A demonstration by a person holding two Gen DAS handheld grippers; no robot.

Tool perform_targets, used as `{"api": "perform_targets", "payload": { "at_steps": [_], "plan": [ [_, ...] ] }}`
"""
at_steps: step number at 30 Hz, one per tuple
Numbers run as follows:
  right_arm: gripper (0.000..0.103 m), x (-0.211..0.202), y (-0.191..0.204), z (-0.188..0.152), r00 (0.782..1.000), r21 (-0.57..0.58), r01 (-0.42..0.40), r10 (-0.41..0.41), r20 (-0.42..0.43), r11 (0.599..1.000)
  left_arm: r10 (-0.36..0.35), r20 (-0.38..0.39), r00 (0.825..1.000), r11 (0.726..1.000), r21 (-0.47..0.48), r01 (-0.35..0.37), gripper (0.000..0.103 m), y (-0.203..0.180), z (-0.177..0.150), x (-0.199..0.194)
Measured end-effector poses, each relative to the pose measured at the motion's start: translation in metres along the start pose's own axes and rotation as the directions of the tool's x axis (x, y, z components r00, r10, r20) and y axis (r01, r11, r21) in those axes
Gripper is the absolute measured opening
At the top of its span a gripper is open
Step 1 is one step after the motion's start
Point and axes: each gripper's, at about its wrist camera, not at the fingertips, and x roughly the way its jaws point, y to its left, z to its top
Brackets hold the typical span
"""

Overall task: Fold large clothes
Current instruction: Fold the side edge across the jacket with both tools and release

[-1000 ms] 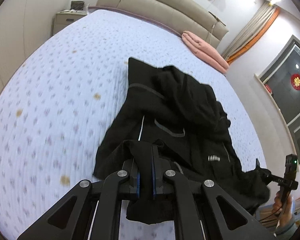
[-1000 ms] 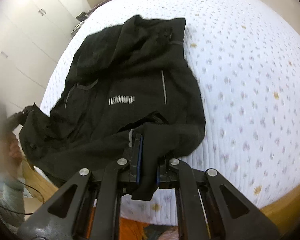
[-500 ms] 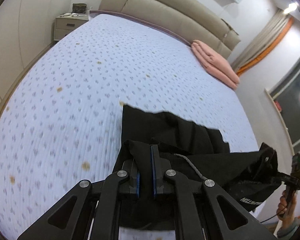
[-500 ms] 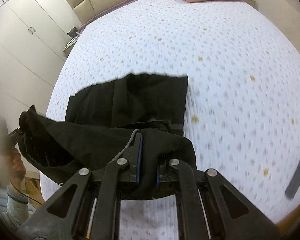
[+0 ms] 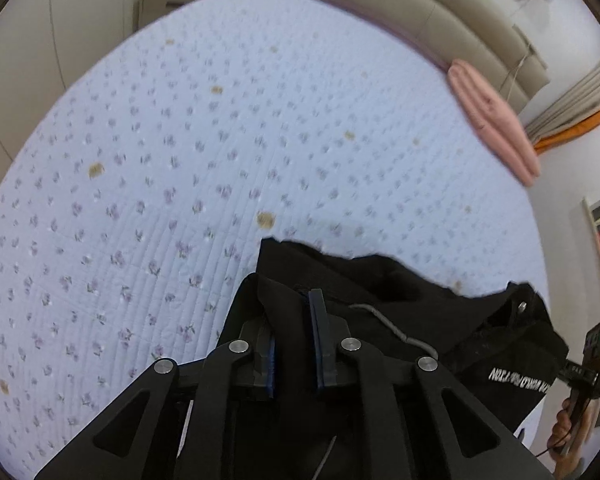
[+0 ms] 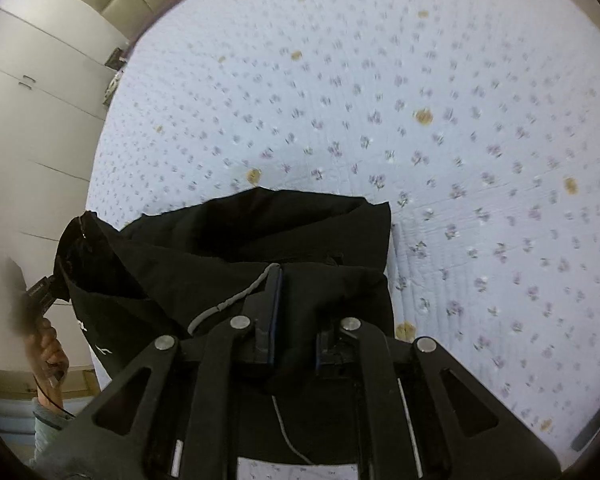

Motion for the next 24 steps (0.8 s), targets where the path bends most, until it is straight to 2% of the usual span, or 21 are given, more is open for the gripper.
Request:
{"api": "perform_targets", "payload": {
  "at_steps": [5,9,10,12,13,14,15,16,17,18,19,21,24],
  "plan": [
    [0.011,0.008,-0.007,-0.001,0.998,-0.008,-0.036,0.036,-0.043,0.999,-0.003,-0.050,0.999,1.000,0.026,0.005,0.019,0.000,0.001,0.001],
    [0.016,-0.001,-0.010,-0.003,0.995,-0.005,-0.075,0.074,-0.060,0.997,-0.059,-0.080,0.995,0.998,0.024,0.061,0.022,0.003,0.007,-0.015],
    [0.017,-0.006,-0.011,-0.004,0.994,-0.002,-0.086,0.085,-0.062,0.996,-0.089,-0.093,0.992,0.996,0.007,0.090,0.024,0.006,0.009,-0.019],
    [0.020,-0.013,-0.013,-0.007,0.992,0.012,-0.111,0.111,-0.066,0.994,-0.220,-0.114,0.969,0.974,-0.077,0.212,0.033,0.019,0.015,-0.028],
    [0.022,-0.017,-0.015,-0.008,0.990,0.025,-0.122,0.123,-0.067,0.992,-0.280,-0.114,0.953,0.957,-0.111,0.268,0.039,0.025,0.018,-0.033],
    [0.026,-0.021,-0.018,-0.011,0.988,0.041,-0.134,0.137,-0.068,0.990,-0.324,-0.106,0.940,0.941,-0.134,0.309,0.050,0.031,0.021,-0.039],
    [0.028,-0.026,-0.020,-0.014,0.986,0.055,-0.146,0.150,-0.068,0.988,-0.340,-0.075,0.937,0.935,-0.138,0.328,0.058,0.036,0.024,-0.048],
    [0.034,-0.029,-0.022,-0.017,0.986,0.063,-0.150,0.154,-0.065,0.987,-0.326,-0.045,0.944,0.939,-0.127,0.319,0.072,0.038,0.025,-0.056],
    [0.048,-0.036,-0.023,-0.020,0.987,0.066,-0.146,0.149,-0.053,0.987,-0.298,-0.016,0.954,0.949,-0.109,0.294,0.077,0.041,0.026,-0.064],
    [0.058,-0.046,-0.023,-0.024,0.992,0.056,-0.119,0.120,-0.028,0.991,-0.270,0.004,0.963,0.959,-0.089,0.269,0.077,0.043,0.027,-0.071],
    [0.073,-0.054,-0.021,-0.026,0.996,0.040,-0.089,0.090,-0.001,0.995,-0.259,0.011,0.966,0.963,-0.075,0.259,0.077,0.045,0.026,-0.074],
    [0.076,-0.075,-0.015,-0.032,0.996,-0.015,-0.040,0.041,0.074,0.999,-0.242,0.008,0.970,0.969,-0.045,0.242,0.077,0.047,0.024,-0.073],
    [0.076,-0.077,-0.006,-0.034,0.993,-0.078,0.026,-0.017,0.114,0.997,-0.173,-0.036,0.984,0.984,0.038,0.174,0.077,0.039,0.023,-0.053]
  ]
}}
